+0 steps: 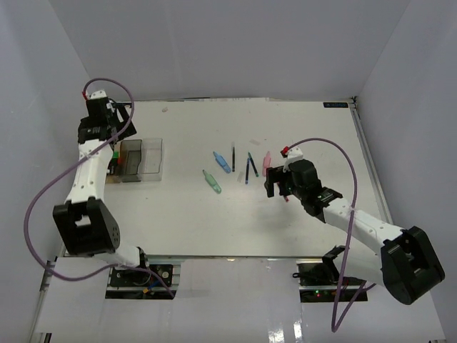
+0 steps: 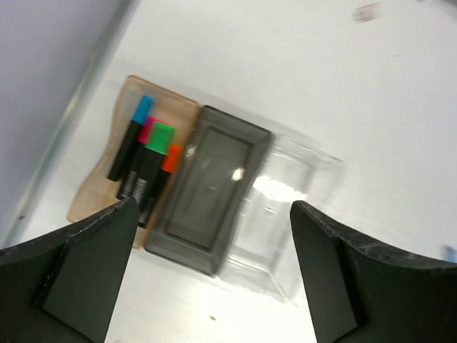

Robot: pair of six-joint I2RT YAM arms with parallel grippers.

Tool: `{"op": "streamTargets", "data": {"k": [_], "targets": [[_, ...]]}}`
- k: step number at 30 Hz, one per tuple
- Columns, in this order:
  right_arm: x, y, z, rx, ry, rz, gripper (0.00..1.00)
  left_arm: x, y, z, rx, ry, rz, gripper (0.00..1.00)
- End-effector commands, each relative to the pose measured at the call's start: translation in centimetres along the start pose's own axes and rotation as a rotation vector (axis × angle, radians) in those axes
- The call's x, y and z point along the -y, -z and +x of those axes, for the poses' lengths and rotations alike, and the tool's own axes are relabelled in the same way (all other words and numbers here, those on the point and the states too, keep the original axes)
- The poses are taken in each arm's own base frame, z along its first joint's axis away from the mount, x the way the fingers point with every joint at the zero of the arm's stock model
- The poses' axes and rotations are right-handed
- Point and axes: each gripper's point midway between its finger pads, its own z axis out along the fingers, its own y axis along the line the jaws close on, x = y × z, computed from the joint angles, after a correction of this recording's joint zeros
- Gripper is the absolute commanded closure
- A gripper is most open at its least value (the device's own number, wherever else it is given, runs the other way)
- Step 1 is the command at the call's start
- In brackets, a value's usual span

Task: Sort the stationery into containers
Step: Place the pen in the storage box, then pick up the pen from the center of the board.

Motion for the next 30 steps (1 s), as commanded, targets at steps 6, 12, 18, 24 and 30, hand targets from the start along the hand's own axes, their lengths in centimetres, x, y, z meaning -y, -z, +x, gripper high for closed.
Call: {"op": "streamTargets", "data": {"k": [6, 12, 18, 24, 30], "targets": [[4.2, -2.3, 2.9, -0.189, -0.093, 0.134, 0.14, 6.8, 11.8, 1.9, 0.181, 0.199, 0.565, 0.02], [5.3, -3.5, 5.5, -0.294, -0.107, 0.177, 0.32, 9.2, 13.9, 6.8, 0.149, 0.191, 0.729, 0.02], [5.8, -3.9, 7.5, -0.375, -0.114, 0.213, 0.56, 10.7, 14.9, 9.6, 0.091, 0.165, 0.796, 0.02], [5.8, -3.2, 7.2, -0.366, -0.134, 0.222, 0.8, 13.4, 16.5, 12.1, 0.006, 0.164, 0.887, 0.02], [4.4, -1.3, 4.9, -0.276, -0.137, 0.154, 0.83, 17.3, 18.9, 13.3, -0.052, 0.182, 0.971, 0.02]]}}
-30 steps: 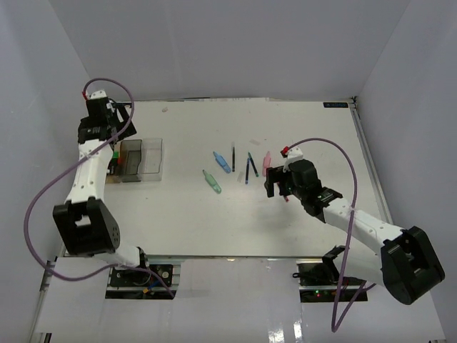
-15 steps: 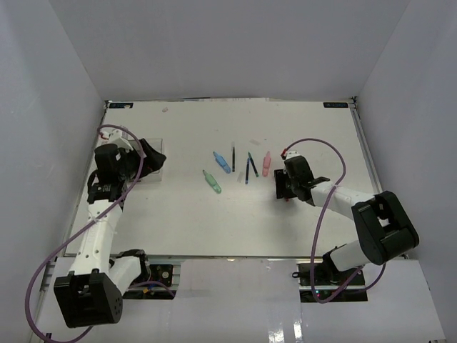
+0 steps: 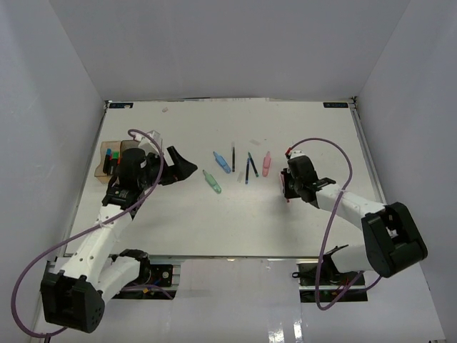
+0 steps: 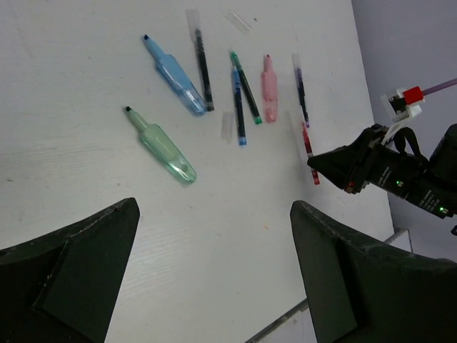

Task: Sort the stationery into containers
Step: Pick up the pen from the center of the board.

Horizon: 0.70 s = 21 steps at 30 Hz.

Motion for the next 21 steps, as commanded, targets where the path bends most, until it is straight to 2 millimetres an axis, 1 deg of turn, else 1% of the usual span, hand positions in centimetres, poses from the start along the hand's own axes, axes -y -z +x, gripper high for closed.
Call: {"op": "streamTargets", "data": {"k": [1, 3, 4, 5, 6, 7, 8, 9, 10, 11, 12, 13, 14, 15, 16, 17, 18, 20, 21], "targets": [[-1.8, 2.4, -1.7, 0.09, -0.006, -0.087, 0.83, 2.8, -1.1, 0.1, 0.012, 0.035, 0.057, 0.02], [-3.4, 3.5, -2.3, 0.125, -0.012, -0.168, 0.83, 4.3, -1.6, 0.1, 0.013, 0.05, 0.069, 0.02], [-4.5, 4.5, -3.3, 0.179, -0.009, -0.211, 0.83, 5.5, -2.1, 0.5, 0.012, 0.044, 0.079, 0.02], [-5.2, 5.0, -3.3, 0.19, -0.008, -0.25, 0.83, 5.9, -2.9, 1.0, -0.007, 0.046, 0.076, 0.02], [-5.9, 5.5, -3.6, 0.213, -0.009, -0.279, 0.83, 7.2, -3.2, 0.7, -0.002, 0.051, 0.093, 0.02], [-7.0, 6.5, -4.3, 0.251, -0.008, -0.324, 0.83, 8.6, -3.7, 1.4, -0.005, 0.037, 0.104, 0.02], [-8.0, 7.0, -4.6, 0.276, -0.009, -0.371, 0.83, 9.0, -4.7, 2.1, -0.025, 0.034, 0.091, 0.02], [-8.6, 7.6, -4.9, 0.297, -0.009, -0.402, 0.83, 10.3, -5.1, 1.8, -0.016, 0.023, 0.107, 0.02], [-9.5, 8.4, -5.3, 0.32, -0.013, -0.438, 0.83, 11.9, -5.4, 2.9, -0.037, 0.007, 0.126, 0.02], [-10.2, 9.0, -5.9, 0.352, -0.014, -0.474, 0.83, 12.2, -6.0, 3.0, -0.027, 0.003, 0.109, 0.02], [-10.8, 9.6, -6.0, 0.37, -0.008, -0.5, 0.83, 13.0, -6.9, 3.5, -0.048, -0.003, 0.114, 0.02], [-11.2, 10.0, -6.1, 0.383, -0.007, -0.517, 0.83, 14.0, -7.3, 4.0, -0.047, -0.011, 0.118, 0.02], [-11.6, 10.5, -6.6, 0.406, -0.013, -0.539, 0.83, 13.8, -8.4, 4.6, -0.052, -0.015, 0.089, 0.02], [-11.9, 10.8, -6.7, 0.415, -0.009, -0.554, 0.83, 15.1, -8.6, 4.8, -0.052, -0.024, 0.105, 0.03], [-12.2, 11.0, -6.7, 0.418, -0.011, -0.571, 0.83, 15.4, -8.9, 5.0, -0.052, -0.022, 0.103, 0.04], [-12.5, 11.3, -7.0, 0.432, -0.012, -0.587, 0.83, 15.6, -9.3, 5.2, -0.053, -0.019, 0.098, 0.05], [-12.7, 11.6, -6.9, 0.439, -0.012, -0.602, 0.83, 15.6, -10.1, 6.0, -0.066, -0.021, 0.086, 0.06], [-13.2, 12.0, -7.1, 0.456, -0.018, -0.631, 0.83, 16.4, -10.8, 6.1, -0.066, -0.011, 0.088, 0.09], [-13.3, 11.9, -6.9, 0.451, -0.017, -0.638, 0.83, 16.2, -11.6, 7.0, -0.083, -0.015, 0.07, 0.11]]}}
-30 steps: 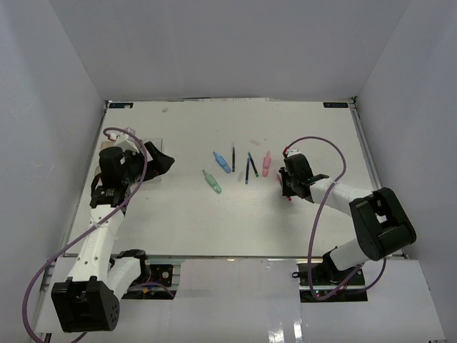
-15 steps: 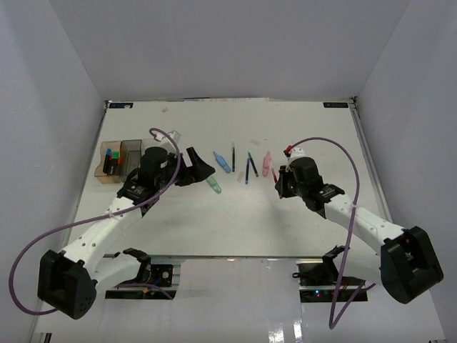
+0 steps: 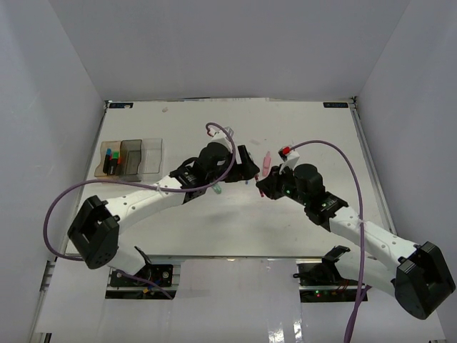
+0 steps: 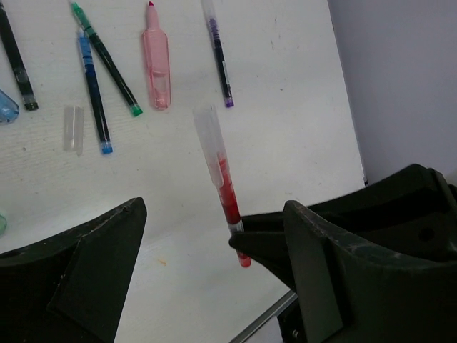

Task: Sort the stationery into containers
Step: Pick up the pen from the center of the board.

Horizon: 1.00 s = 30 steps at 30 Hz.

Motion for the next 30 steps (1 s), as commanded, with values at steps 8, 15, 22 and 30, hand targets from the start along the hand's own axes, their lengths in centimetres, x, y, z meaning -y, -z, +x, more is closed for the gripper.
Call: {"op": "streamTargets", "data": {"k": [8, 15, 22, 30], "targets": [[-2.3, 0.2, -1.6, 0.096, -0.021, -0.106, 0.81, 2.8, -3.6, -0.2, 0.024, 0.02, 0.012, 0.34], [-2.0, 0.1, -1.5, 0.099, -0.024, -0.096, 0.74, 2.7, -3.7, -0.2, 0.031, 0.004, 0.012, 0.73], [-1.2, -0.2, -1.0, 0.074, -0.015, -0.051, 0.32, 0.2, -2.6, -1.9, 0.083, -0.057, -0.086, 0.75], [2.5, 0.3, -0.4, 0.045, 0.073, 0.133, 0.06, -10.7, 2.8, -9.5, 0.151, -0.148, -0.394, 0.75]]}}
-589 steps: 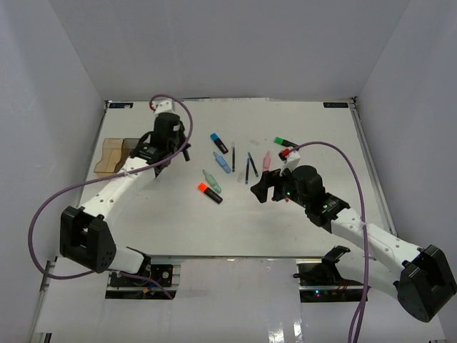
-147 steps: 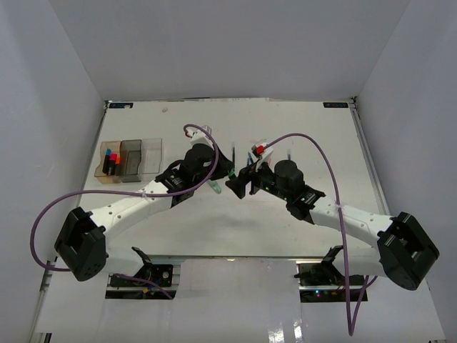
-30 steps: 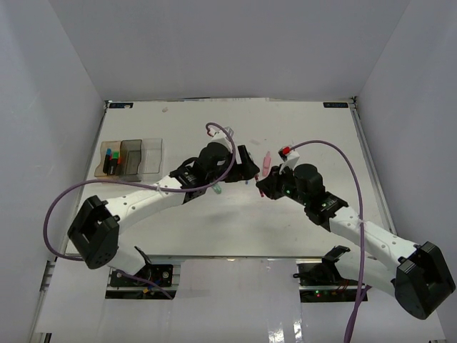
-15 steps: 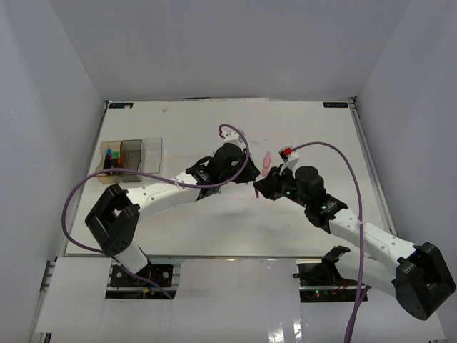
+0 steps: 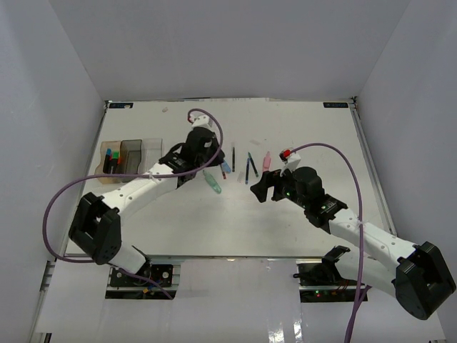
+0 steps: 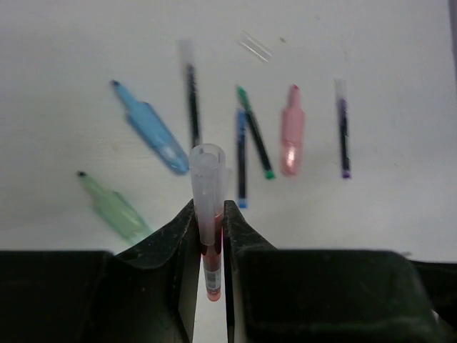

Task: Sort the stationery into containers
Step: Pick up the pen from the center of the board, then place the pen in the storage box.

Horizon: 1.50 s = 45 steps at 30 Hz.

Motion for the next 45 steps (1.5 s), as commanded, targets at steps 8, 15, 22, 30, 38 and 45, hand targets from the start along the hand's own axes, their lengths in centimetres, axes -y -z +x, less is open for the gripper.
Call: {"op": "streamTargets", "data": {"k": [8, 15, 22, 30, 38, 45], "targets": [[4.6, 0.6, -0.7, 0.021, 0.142, 0.229, 0.1, -19.3, 8.0, -11.7, 0.074, -0.179, -0.553, 0.74], [4.3, 0.1, 0.7, -0.037, 0.175, 0.188, 0.1, -29.6, 10.0, -13.2, -0.019, -0.166, -0.819, 0.73], [4.2, 0.0, 1.3, -0.057, 0.191, 0.169, 0.09, -34.9, 8.2, -13.5, -0.1, -0.178, -0.906, 0.75], [4.5, 0.4, 1.1, -0.044, 0.201, 0.177, 0.09, -38.8, 5.8, -11.2, -0.187, -0.176, -0.977, 0.69], [5.4, 0.1, 0.2, -0.041, 0.201, 0.234, 0.09, -38.3, 4.4, -9.1, -0.225, -0.142, -0.899, 0.49], [10.5, 0.1, -2.4, -0.055, 0.11, 0.427, 0.05, -34.2, 6.1, -11.2, -0.113, -0.075, -0.762, 0.3]]}}
